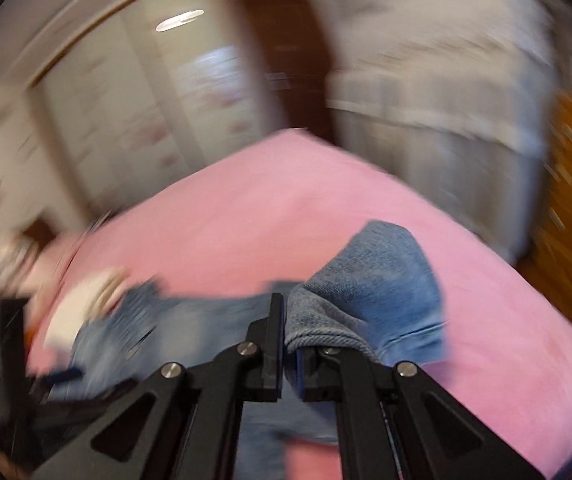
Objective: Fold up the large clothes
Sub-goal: 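Fold the held sleeve across the jacket body and open the right gripper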
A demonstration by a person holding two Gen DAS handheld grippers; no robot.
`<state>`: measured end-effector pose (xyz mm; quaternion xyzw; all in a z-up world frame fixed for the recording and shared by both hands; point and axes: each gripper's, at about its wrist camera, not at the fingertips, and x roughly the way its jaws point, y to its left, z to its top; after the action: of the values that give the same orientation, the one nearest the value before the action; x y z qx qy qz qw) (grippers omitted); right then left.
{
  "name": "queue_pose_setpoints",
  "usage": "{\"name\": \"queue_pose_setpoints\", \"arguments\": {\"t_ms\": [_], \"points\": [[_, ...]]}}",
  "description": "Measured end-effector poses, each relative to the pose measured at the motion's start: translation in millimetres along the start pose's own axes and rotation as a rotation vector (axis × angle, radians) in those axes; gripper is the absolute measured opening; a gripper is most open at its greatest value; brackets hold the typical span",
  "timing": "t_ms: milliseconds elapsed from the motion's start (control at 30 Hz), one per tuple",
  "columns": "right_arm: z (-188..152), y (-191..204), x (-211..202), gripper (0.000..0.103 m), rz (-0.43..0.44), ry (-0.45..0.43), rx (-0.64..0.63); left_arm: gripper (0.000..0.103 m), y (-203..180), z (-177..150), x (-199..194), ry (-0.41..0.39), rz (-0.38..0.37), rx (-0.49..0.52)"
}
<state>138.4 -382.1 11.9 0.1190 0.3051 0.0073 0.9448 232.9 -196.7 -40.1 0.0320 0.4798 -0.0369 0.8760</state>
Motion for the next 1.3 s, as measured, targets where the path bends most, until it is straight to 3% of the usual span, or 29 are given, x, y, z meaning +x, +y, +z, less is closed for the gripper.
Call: {"name": "queue_pose_setpoints", "arguments": {"t_ms": [33,100,133,267,467,667,833,1000,1067,1133,1200,1267,1300], "points": [[-7,21,7,0.016,0.020,0.031,-0.056,0.102,17,-4,3,0.011,0.002,-0.036],[-40,65,31,0.073,0.049,0.140,-0.155,0.102,54,-17,13,0.051,-0.005,-0.104],[-53,75,37,0.077,0.050,0.166,-0.178,0.102,69,-23,19,0.074,-0.009,-0.128],[-116,91,47,0.077,0.055,0.281,-0.198,0.102,107,-54,39,0.140,-0.048,-0.170],[-172,51,21,0.077,0.115,0.367,0.081,0.100,107,-88,55,0.188,-0.200,-0.141],[-189,-11,-10,0.077,0.063,0.336,0.319,0.100,30,-96,42,0.135,-0.190,0.113],[-180,-38,-18,0.078,-0.055,0.296,0.374,0.100,-68,-96,29,0.059,-0.138,0.371],[-180,-56,-22,0.078,-0.079,0.278,0.399,0.100,-144,-92,32,-0.035,-0.051,0.508],[-185,-61,-25,0.078,-0.073,0.280,0.406,0.091,-161,-90,37,-0.045,-0.030,0.518],[-191,-64,-27,0.078,-0.073,0.288,0.409,0.088,-175,-84,44,-0.037,-0.016,0.512],[-194,-66,-28,0.078,-0.073,0.294,0.412,0.072,-184,-80,47,-0.040,-0.012,0.507],[-197,-69,-30,0.077,-0.067,0.294,0.418,0.007,-190,-75,47,-0.009,-0.093,0.496],[-198,-69,-33,0.077,-0.066,0.291,0.420,0.006,-188,-72,44,0.010,-0.143,0.469]]}}
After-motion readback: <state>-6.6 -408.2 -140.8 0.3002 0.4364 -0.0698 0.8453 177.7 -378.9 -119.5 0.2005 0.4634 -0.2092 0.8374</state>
